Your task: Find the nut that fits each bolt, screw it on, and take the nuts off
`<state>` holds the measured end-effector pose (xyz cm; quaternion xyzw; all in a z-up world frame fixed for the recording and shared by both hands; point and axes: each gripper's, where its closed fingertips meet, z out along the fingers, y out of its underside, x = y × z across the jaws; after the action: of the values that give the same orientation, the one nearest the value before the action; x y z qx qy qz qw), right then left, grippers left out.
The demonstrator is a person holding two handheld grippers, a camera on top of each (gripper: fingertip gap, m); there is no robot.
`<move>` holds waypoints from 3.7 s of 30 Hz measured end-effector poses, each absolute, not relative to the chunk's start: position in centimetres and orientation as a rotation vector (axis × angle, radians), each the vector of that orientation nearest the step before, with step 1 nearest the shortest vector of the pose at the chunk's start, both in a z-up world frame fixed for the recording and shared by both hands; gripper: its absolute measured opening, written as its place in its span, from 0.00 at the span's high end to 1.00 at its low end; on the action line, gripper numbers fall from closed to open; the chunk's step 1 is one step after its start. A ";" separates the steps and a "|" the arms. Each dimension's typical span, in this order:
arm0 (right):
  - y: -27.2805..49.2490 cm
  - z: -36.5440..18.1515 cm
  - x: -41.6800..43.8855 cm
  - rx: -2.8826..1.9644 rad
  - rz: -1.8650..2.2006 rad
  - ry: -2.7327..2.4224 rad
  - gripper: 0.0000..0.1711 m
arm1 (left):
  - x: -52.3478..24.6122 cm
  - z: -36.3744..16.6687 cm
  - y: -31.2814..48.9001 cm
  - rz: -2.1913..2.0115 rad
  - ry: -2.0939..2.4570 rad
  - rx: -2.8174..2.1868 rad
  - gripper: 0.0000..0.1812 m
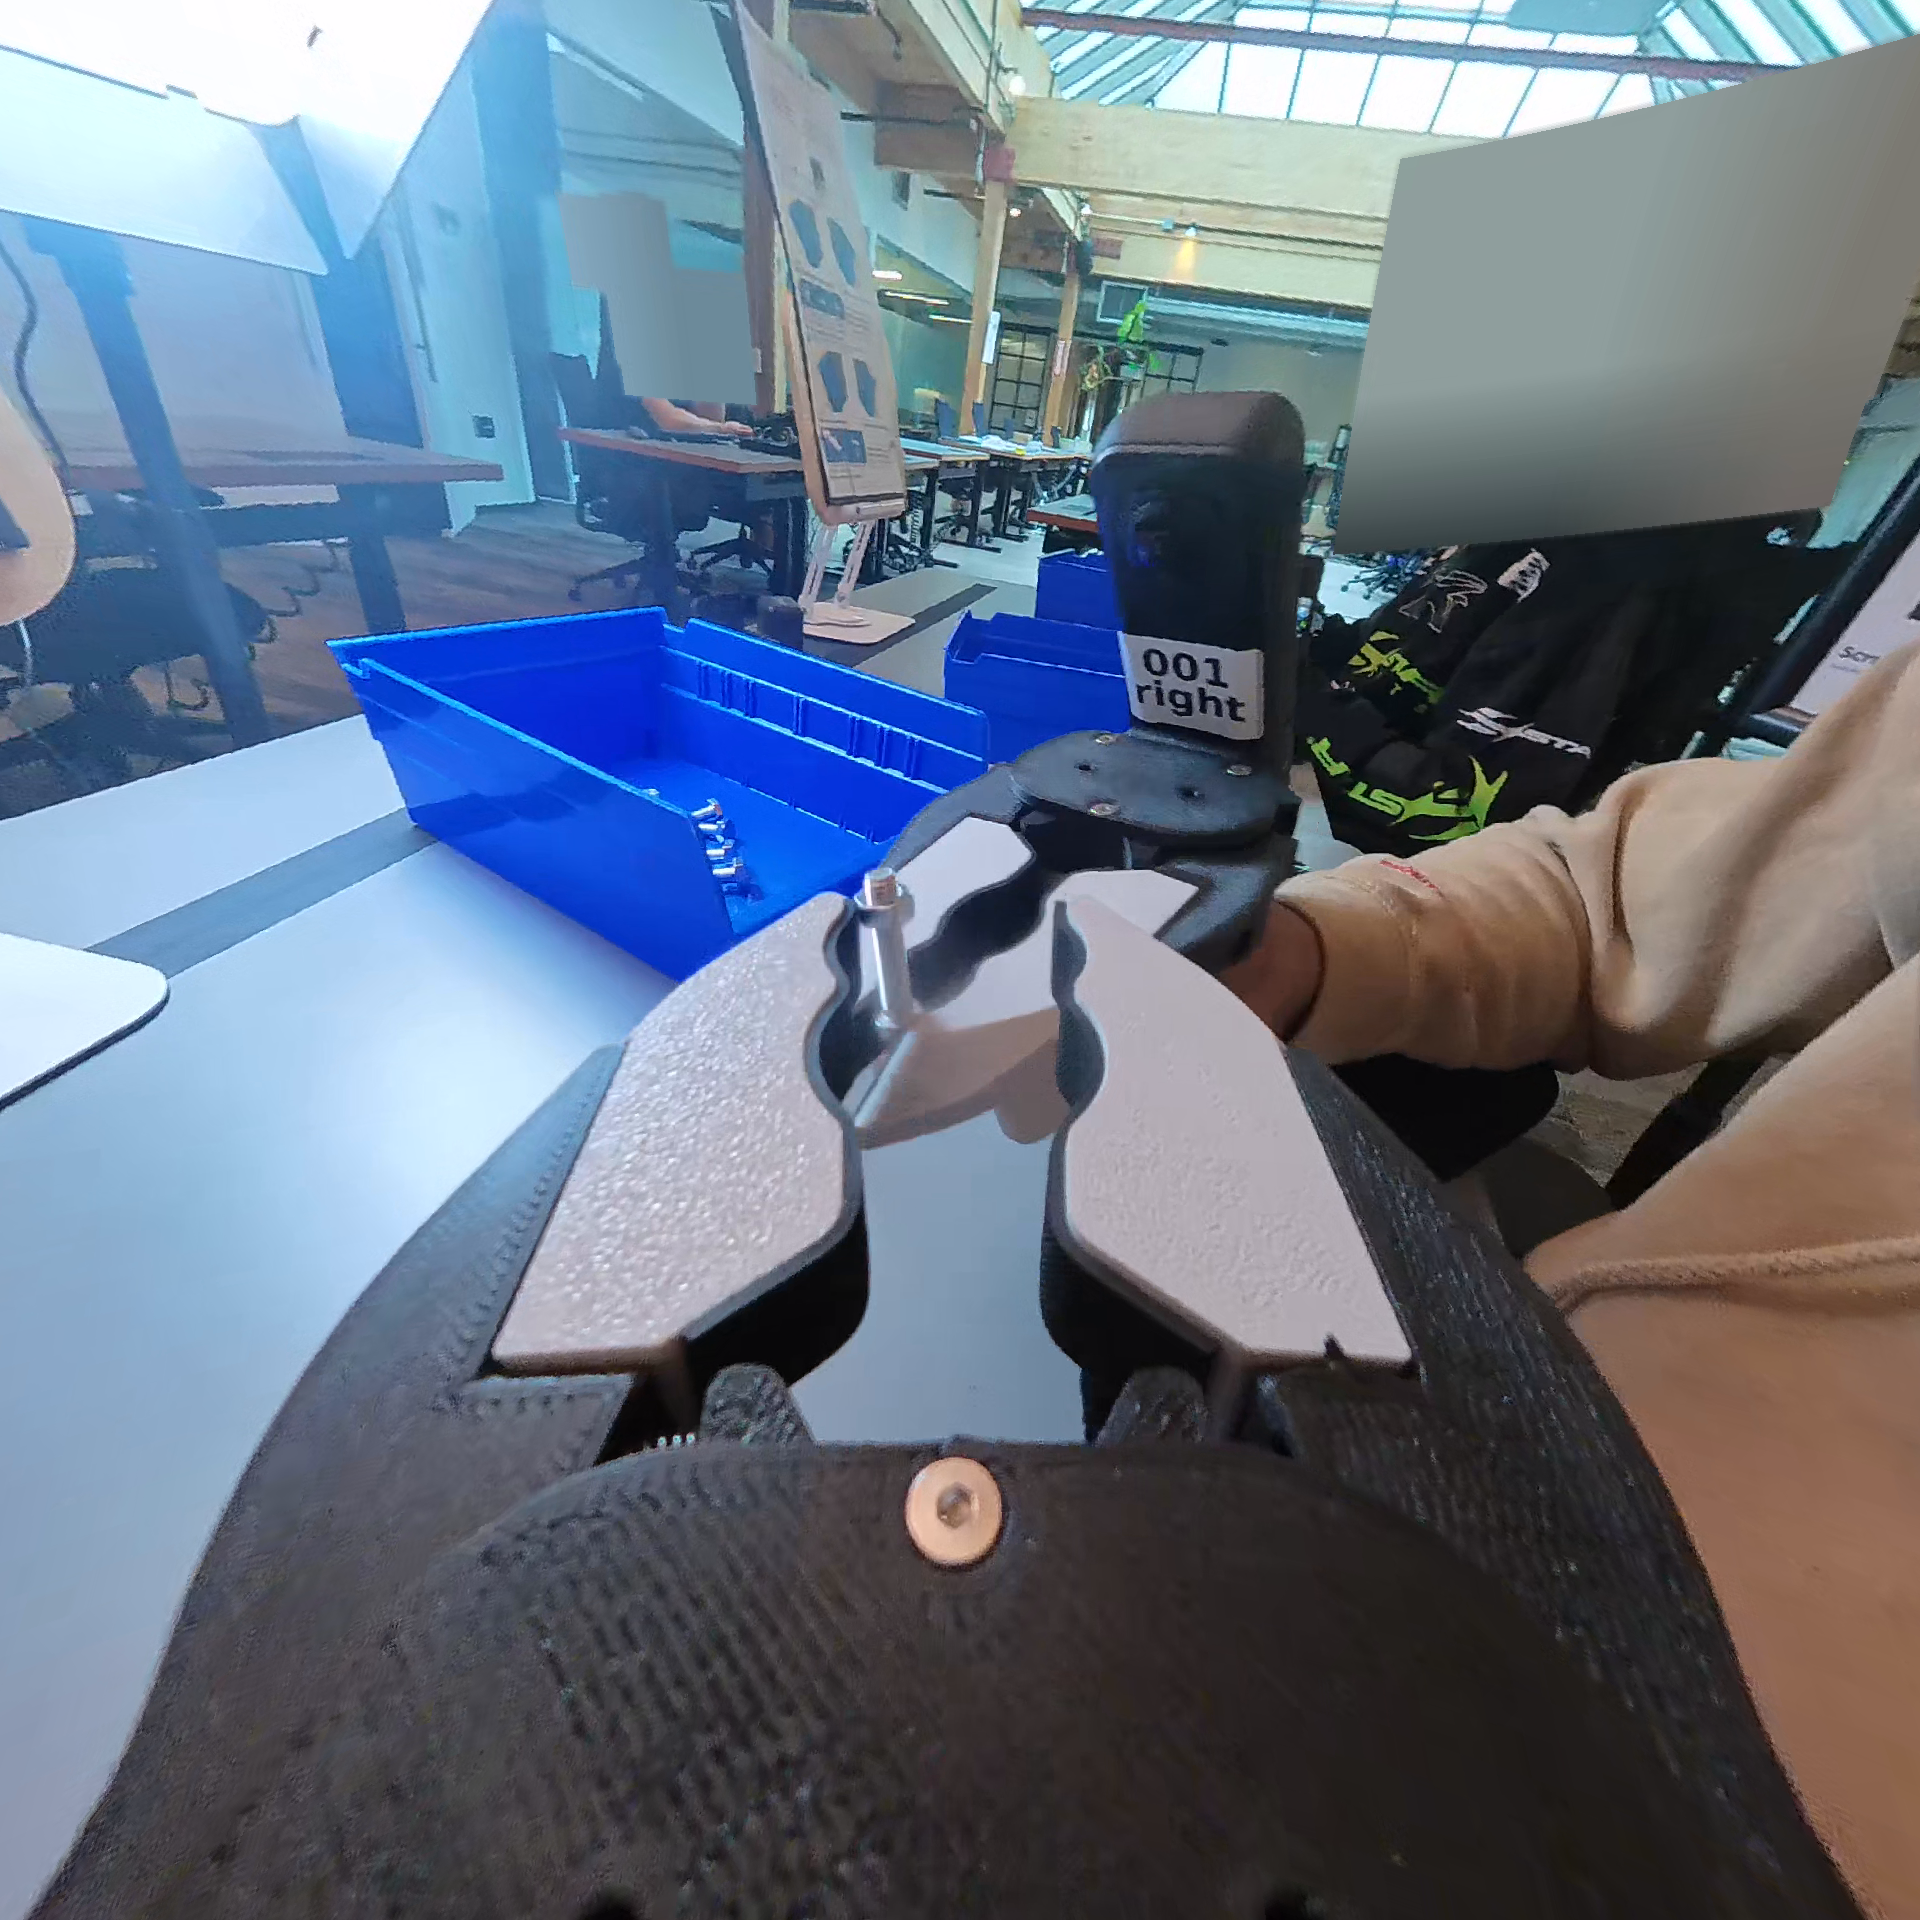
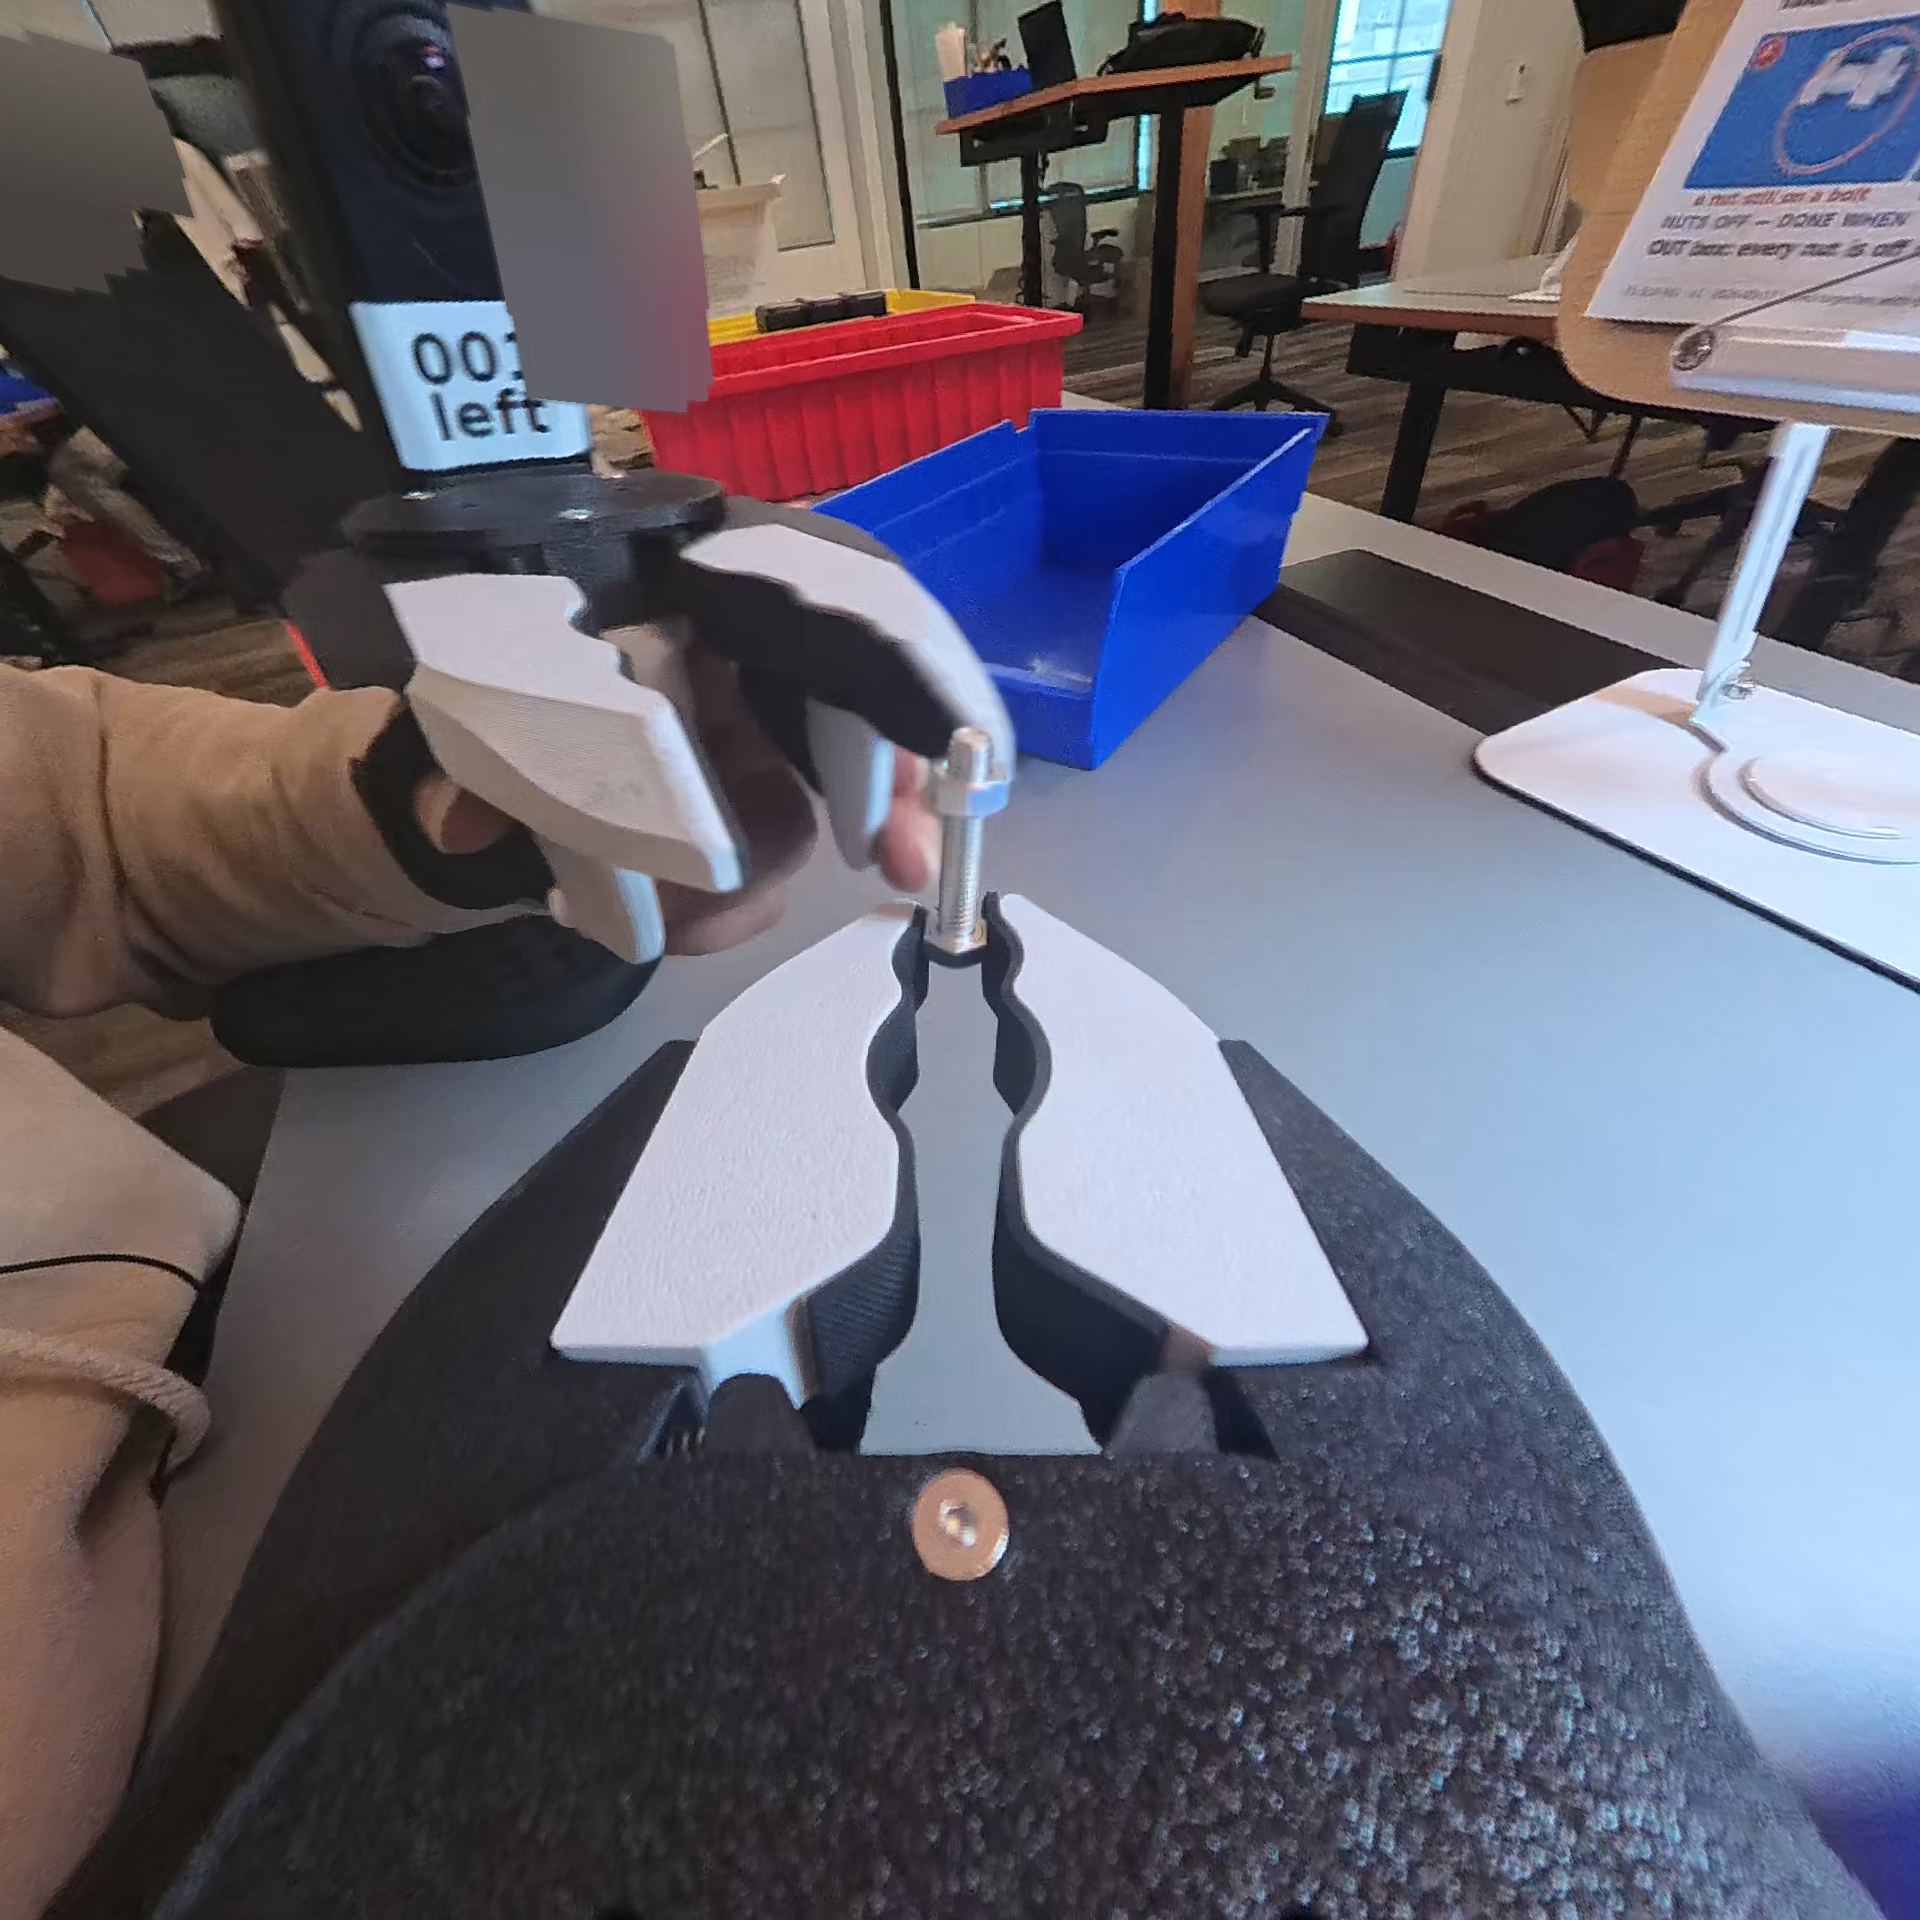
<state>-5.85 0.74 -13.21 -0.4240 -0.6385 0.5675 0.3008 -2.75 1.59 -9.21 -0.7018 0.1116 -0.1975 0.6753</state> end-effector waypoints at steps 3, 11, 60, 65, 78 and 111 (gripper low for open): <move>2.1 -13.0 -6.1 -1.165 1.498 -1.643 0.94 | -2.2 -8.6 0.8 -0.487 0.290 -1.557 0.94; 0.5 -13.0 -5.8 -1.094 1.494 -1.692 0.94 | -3.4 -9.3 1.9 -0.441 0.207 -1.578 0.80; 1.1 -12.2 -5.6 -1.040 1.480 -1.648 0.94 | -3.3 -8.0 1.1 -0.433 0.234 -1.503 0.90; 0.0 -12.6 -5.5 -1.017 1.483 -1.688 0.94 | -2.8 -8.6 1.3 -0.439 0.259 -1.534 0.86; 0.1 -12.6 -5.4 -1.024 1.475 -1.688 0.94 | -2.8 -8.6 1.3 -0.432 0.266 -1.532 0.85; 1.1 -12.2 -5.5 -1.073 1.503 -1.642 0.94 | -2.4 -7.7 0.7 -0.434 0.290 -1.496 0.96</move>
<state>-5.55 1.13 -12.19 -0.4099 -0.6277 0.5742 0.3291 -2.41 0.73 -7.67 -0.6723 0.1304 -0.1952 0.7021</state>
